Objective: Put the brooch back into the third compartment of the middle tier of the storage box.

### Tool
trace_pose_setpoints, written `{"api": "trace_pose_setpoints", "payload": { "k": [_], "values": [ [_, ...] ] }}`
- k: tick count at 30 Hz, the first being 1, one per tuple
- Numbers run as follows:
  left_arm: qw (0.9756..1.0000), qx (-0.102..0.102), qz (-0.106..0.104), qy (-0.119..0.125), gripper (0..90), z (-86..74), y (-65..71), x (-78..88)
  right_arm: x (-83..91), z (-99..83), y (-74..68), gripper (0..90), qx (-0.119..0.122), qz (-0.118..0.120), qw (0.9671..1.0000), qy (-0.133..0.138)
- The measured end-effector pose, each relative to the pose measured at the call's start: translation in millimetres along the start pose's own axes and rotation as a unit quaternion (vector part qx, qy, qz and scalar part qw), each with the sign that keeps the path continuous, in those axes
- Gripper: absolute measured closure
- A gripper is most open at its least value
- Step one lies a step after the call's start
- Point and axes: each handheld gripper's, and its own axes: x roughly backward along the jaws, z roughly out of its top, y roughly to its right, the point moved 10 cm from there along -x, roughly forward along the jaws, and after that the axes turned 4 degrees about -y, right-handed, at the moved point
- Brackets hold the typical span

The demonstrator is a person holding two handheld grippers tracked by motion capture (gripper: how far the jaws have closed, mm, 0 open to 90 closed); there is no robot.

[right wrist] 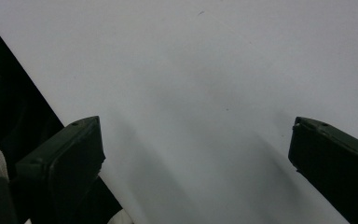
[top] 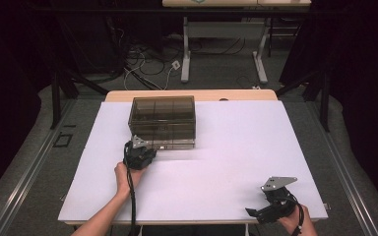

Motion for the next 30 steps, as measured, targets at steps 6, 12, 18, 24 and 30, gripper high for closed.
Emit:
{"api": "trace_pose_setpoints", "payload": {
  "k": [6, 12, 18, 24, 30],
  "values": [
    [1.0, -0.009, -0.001, -0.002, 81.5, -1.9, 2.1, 2.2, 0.8, 0.3, -0.8, 2.5, -0.002, 0.001, 1.0, 0.002],
    [0.9999, -0.014, -0.004, -0.005, 81.4, -5.3, 4.5, 5.4, 1.0, 0.4, -0.6, 2.4, -0.001, 0.001, 1.0, 0.003],
    [0.9998, -0.017, -0.008, -0.005, 81.4, -7.7, 6.3, 9.6, 2.1, 1.3, -0.3, 2.4, 0.002, -0.001, 1.0, 0.007],
    [0.9997, -0.02, -0.012, -0.009, 81.4, -9.6, 6.6, 16.2, 2.7, 1.7, -0.3, 2.4, 0.001, -0.001, 1.0, 0.009],
    [0.9996, -0.023, -0.013, -0.007, 81.4, -10.1, 7.5, 20.6, 3.7, 1.1, -0.2, 2.3, -0.004, -0.002, 1.0, 0.007]
  ]
}}
